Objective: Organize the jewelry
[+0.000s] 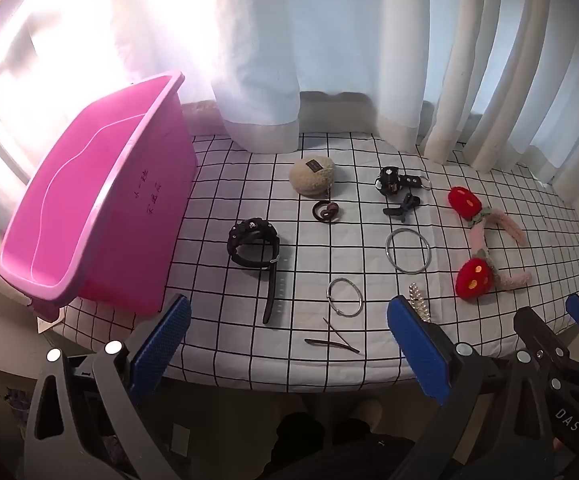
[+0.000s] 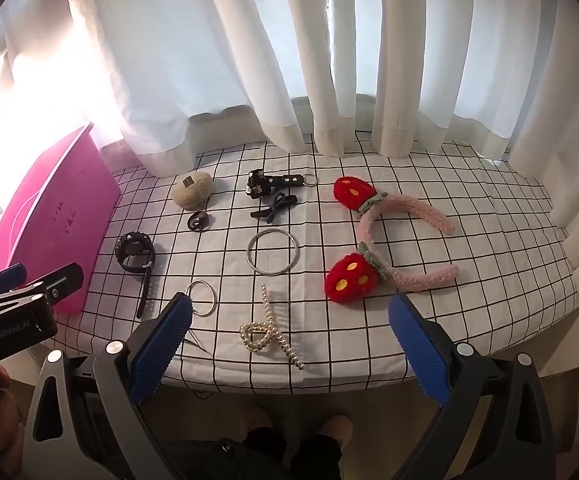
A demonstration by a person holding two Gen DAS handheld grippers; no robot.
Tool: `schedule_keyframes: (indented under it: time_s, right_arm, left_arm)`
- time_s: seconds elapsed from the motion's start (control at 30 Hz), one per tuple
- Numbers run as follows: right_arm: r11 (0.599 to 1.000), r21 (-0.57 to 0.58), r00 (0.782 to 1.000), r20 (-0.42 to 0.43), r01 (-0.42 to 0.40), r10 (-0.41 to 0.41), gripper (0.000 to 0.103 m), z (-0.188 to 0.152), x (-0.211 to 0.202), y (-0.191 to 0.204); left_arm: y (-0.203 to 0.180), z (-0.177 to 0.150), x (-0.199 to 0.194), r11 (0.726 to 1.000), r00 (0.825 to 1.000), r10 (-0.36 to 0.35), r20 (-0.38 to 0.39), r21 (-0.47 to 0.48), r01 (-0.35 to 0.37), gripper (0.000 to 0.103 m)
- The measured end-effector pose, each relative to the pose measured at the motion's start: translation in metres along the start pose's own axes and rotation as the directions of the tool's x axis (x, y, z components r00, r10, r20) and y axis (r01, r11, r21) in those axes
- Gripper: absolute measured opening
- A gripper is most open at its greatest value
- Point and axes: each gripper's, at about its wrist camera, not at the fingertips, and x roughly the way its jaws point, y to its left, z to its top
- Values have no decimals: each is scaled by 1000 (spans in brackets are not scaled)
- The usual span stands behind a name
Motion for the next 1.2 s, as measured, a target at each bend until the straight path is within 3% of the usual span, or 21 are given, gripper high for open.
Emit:
schedule_keyframes:
  time_s: [1.2]
  right_arm:
    - [1000, 23, 1000, 23, -15, 15, 94, -2, -10, -5]
  left_arm:
    - [-4, 0, -1, 1000, 1000, 2, 2, 2, -2, 97]
